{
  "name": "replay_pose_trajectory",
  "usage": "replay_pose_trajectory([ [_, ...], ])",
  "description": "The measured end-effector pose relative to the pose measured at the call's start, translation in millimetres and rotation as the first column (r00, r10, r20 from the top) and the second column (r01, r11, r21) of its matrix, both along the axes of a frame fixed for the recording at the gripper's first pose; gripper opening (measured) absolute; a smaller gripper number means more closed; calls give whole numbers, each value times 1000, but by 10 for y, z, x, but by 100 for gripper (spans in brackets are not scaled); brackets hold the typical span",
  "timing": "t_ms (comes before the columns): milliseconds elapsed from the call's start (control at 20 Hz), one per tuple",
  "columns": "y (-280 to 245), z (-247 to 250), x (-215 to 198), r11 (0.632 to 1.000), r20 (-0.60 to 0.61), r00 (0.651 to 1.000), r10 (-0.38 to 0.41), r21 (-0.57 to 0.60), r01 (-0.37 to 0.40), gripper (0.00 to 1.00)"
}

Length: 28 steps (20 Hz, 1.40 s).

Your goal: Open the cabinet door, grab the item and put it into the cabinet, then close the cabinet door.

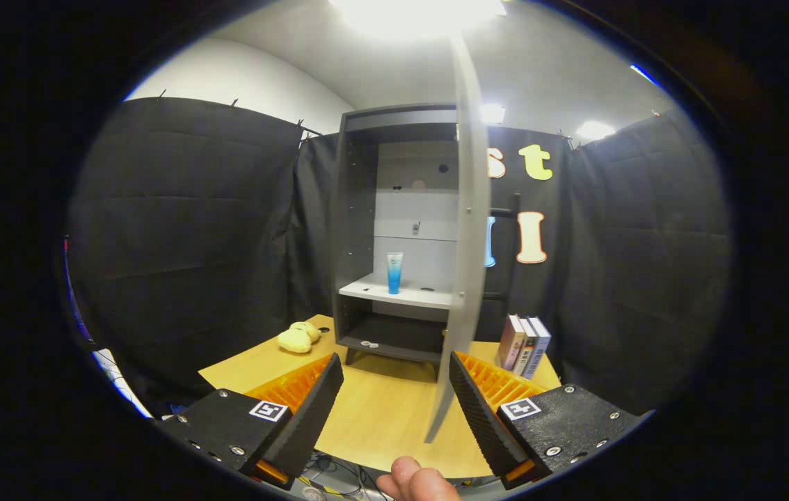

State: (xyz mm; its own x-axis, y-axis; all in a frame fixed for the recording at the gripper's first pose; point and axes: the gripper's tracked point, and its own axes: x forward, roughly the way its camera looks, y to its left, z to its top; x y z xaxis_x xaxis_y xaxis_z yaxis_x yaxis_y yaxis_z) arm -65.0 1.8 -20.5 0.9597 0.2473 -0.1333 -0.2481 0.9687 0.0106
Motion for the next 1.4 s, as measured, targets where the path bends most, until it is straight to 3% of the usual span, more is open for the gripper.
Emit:
replay_pose_trajectory([
  [300, -1068, 364, 322, 976, 109, 970, -218, 20, 217, 95],
  [550, -1290, 683, 972, 959, 148, 948, -283, 17, 284, 95],
  [800, -1284, 699, 1196, 958, 108, 952, -286, 34, 284, 92],
  [1100, -1133, 580, 1156, 966, 48, 965, -257, 44, 255, 90],
  [1400, -555, 617, 1185, 982, 49, 982, -185, 55, 182, 90],
])
